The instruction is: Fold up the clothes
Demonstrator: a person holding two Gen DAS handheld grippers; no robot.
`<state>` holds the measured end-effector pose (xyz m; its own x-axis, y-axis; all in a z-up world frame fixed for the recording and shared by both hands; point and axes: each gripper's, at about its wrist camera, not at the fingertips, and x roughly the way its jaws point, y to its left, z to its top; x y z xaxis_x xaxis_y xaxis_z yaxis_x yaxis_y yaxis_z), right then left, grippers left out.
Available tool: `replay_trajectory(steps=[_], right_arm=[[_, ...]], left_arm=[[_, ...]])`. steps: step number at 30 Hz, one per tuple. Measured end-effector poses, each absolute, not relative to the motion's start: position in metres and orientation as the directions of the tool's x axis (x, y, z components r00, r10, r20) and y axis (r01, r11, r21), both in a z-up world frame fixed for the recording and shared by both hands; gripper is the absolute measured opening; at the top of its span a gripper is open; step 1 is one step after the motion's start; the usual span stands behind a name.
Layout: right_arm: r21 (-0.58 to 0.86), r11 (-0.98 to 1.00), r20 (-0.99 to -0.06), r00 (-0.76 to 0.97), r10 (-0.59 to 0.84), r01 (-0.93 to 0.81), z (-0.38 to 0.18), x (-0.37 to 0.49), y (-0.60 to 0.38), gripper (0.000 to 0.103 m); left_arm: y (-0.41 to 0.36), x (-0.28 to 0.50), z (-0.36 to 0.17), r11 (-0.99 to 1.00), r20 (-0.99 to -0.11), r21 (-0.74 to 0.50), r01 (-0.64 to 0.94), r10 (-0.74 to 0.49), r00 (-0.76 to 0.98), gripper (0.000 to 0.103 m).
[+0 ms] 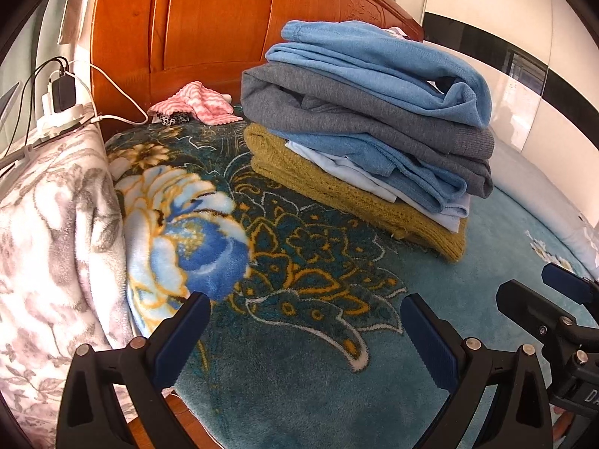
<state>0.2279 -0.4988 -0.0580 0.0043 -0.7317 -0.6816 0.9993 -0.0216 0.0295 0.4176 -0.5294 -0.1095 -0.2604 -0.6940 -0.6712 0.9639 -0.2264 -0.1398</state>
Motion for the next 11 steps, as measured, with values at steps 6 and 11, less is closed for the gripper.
replay_trajectory(steps=[6, 11], right_arm=[[0.019, -0.008, -0.686, 0.007, -0.728, 1.0, -0.0591, 0.2324, -0.5004, 0.093], [0.018, -0.002, -0.688, 0.011, -0.726, 1.0, -0.0598, 0.2345, -0.5015, 0.093]], left_arm=[[-0.5272, 0.4135, -0.1091, -0.224, -0.662, -0.082, 0.971, -0.716, -0.221, 0.103], [-0.5281, 0.4142, -0.1085, -0.224, -0.664, -0.083, 0.971, -0.714, -0.221, 0.103]])
